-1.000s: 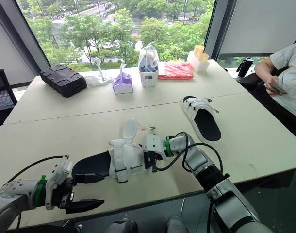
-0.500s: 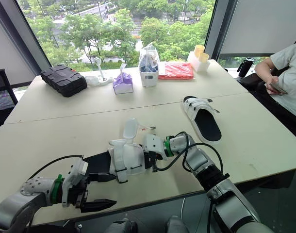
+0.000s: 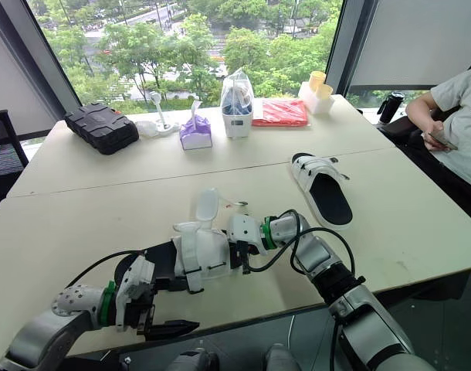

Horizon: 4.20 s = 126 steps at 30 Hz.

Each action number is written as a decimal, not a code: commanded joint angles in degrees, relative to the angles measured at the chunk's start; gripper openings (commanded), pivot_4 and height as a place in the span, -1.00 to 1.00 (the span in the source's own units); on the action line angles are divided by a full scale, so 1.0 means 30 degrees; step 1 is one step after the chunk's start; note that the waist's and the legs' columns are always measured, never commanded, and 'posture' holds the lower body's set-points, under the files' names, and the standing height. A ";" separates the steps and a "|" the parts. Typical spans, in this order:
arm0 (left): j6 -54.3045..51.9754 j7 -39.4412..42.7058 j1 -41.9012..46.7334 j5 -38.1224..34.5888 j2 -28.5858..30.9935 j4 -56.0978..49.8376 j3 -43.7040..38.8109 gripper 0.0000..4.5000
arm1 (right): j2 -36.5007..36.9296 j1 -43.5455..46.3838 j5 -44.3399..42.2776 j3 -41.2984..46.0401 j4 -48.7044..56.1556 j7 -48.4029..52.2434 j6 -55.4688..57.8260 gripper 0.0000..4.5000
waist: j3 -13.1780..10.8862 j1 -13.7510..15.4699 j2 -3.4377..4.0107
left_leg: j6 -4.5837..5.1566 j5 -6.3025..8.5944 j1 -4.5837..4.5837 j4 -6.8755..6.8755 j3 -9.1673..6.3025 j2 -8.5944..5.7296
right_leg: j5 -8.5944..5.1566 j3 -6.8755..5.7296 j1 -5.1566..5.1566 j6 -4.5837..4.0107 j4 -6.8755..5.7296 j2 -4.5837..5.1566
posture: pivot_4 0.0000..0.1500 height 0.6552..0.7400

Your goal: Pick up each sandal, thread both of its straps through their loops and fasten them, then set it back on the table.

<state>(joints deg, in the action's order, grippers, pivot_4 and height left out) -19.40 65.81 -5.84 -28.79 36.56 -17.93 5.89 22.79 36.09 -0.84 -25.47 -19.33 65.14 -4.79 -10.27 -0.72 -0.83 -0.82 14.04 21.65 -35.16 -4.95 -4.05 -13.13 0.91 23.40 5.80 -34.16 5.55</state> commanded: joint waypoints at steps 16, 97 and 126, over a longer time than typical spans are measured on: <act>0.0103 -0.0994 -0.1330 0.0328 -0.0475 -0.0446 0.0305 -0.98 | 0.0807 -0.0768 0.1214 -0.0160 -0.0552 -0.0407 0.1075 -1.00 | 0.0002 0.0006 0.0002 | 0.0001 0.0000 0.0004 0.0000 0.0001 -0.0002 | 0.0003 -0.0011 -0.0001 0.0000 0.0003 0.0003 | 1.00 1.00; -0.8512 -1.0086 1.1855 -0.5017 -0.4118 0.7939 -0.4386 0.73 | 0.0522 0.0146 0.1521 -0.0400 -0.1986 -0.0501 0.0285 -1.00 | 0.0041 0.0007 0.0033 | 0.0031 -0.0054 0.0086 -0.0292 -0.0054 -0.0040 | 0.0088 -0.0123 -0.0015 0.0022 -0.0159 -0.0077 | 1.00 1.00; -0.7793 -0.9119 1.0373 -0.7417 -0.5005 0.4363 -0.8566 -0.97 | 0.0497 -0.0090 0.1529 -0.0422 -0.1860 -0.0646 0.0346 -1.00 | 0.0039 0.0007 0.0031 | 0.0029 -0.0052 0.0086 -0.0285 -0.0059 -0.0034 | 0.0103 -0.0118 -0.0007 0.0050 -0.0162 -0.0060 | 1.00 1.00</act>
<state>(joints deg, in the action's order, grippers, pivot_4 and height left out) -45.60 39.01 24.47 -48.37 21.61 -1.14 -15.86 23.16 37.29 -0.16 -25.80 -20.90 64.12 -5.72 -10.16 -0.70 -0.74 -0.74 13.88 21.91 -36.02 -5.12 -4.15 -12.82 0.56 23.38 5.95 -34.65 5.36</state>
